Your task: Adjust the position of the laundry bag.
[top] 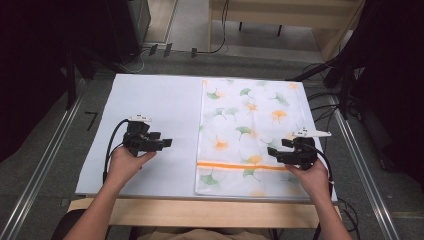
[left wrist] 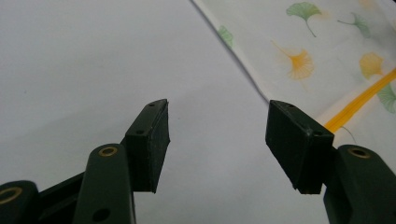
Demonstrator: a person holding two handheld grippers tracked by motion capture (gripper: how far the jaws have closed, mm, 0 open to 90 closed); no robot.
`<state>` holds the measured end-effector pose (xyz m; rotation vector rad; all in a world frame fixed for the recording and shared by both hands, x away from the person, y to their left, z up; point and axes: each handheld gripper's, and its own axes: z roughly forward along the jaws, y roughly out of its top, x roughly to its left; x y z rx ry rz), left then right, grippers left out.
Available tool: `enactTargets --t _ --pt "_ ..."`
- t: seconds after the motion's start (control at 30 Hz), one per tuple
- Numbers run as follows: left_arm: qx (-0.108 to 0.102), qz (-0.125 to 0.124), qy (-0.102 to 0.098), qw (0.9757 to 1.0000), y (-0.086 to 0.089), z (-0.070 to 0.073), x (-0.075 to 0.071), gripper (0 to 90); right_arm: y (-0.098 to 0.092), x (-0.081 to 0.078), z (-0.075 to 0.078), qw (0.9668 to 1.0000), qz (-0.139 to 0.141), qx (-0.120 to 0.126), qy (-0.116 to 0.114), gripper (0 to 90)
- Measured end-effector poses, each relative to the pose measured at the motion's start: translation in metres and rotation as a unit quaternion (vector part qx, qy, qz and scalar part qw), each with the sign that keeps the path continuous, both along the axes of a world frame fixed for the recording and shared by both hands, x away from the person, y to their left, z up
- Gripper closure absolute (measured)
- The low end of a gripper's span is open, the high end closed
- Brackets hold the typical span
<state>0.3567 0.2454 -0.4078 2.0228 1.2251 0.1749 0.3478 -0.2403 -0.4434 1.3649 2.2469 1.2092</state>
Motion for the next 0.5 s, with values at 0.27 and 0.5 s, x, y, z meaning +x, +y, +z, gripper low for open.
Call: enactTargets --t 0.27,0.5 --pt "0.012 0.004 0.011 0.9999 0.0002 -0.0017 0.0 42.1 -0.0007 0.0011 0.0001 1.0 -0.003 -0.006 0.004 35.6" --pt "0.015 -0.003 0.018 0.9997 0.0022 -0.0037 0.0007 42.9 0.0006 0.0022 0.0065 0.9999 -0.01 -0.005 -0.003 41.1"
